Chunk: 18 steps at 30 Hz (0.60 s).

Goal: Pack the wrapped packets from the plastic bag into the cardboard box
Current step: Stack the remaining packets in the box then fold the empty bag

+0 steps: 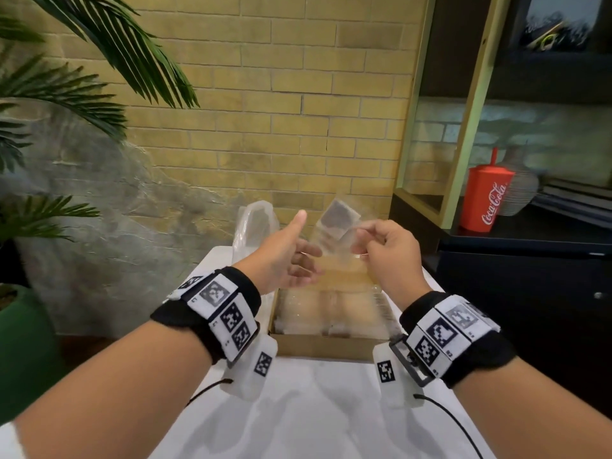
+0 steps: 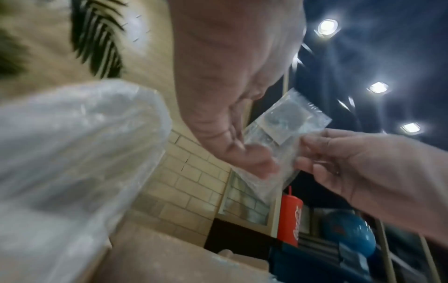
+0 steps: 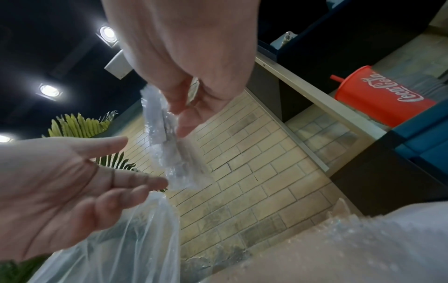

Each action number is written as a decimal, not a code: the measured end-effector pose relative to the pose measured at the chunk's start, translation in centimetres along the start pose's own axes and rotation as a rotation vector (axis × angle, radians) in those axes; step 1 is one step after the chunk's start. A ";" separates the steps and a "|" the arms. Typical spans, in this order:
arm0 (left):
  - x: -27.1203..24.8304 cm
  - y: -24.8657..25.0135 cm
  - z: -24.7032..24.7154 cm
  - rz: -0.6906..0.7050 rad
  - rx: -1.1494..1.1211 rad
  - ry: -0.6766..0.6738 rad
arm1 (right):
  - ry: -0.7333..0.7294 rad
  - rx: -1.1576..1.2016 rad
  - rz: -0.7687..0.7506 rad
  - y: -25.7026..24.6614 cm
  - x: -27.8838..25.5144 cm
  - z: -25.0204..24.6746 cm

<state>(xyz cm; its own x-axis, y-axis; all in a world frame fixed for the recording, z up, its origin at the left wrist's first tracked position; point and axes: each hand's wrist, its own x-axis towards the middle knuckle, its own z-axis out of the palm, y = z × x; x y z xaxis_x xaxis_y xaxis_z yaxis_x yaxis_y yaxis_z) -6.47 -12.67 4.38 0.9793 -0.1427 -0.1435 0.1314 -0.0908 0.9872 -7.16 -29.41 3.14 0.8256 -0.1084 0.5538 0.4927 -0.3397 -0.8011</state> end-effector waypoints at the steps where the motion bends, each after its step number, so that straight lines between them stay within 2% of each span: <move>1: 0.2 -0.1 0.1 -0.039 -0.120 -0.082 | -0.007 -0.051 -0.068 0.2 -0.2 0.0; 4: 0.4 -0.3 0.3 -0.028 -0.394 -0.224 | -0.071 -0.206 -0.256 0.8 -0.9 0.1; 6: 0.2 -0.3 0.7 0.009 -0.417 -0.216 | -0.116 -0.254 -0.329 1.4 -1.2 0.2; 8: 0.5 -0.6 1.3 0.053 -0.379 -0.169 | -0.161 -0.277 -0.329 2.1 -1.3 0.1; 10: 0.8 -1.0 1.7 0.102 -0.353 -0.105 | -0.200 -0.269 -0.279 2.3 -1.3 0.1; 13: 1.4 -1.7 1.6 0.124 -0.330 -0.033 | -0.317 -0.288 -0.068 2.9 -1.2 0.0; 15: 1.8 -2.0 1.3 0.122 -0.317 -0.001 | -0.526 -0.542 0.047 3.4 -1.3 -0.2; 18: 2.2 -2.1 0.9 0.139 -0.288 0.017 | -0.858 -0.884 0.107 4.4 -2.1 0.1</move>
<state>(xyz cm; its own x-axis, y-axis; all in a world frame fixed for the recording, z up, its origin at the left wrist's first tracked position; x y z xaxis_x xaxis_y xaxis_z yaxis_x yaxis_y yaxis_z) -4.77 -13.66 1.89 0.9930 -0.1179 -0.0069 0.0319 0.2118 0.9768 -6.66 -30.61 -1.58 0.9275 0.3602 -0.1002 0.3324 -0.9172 -0.2198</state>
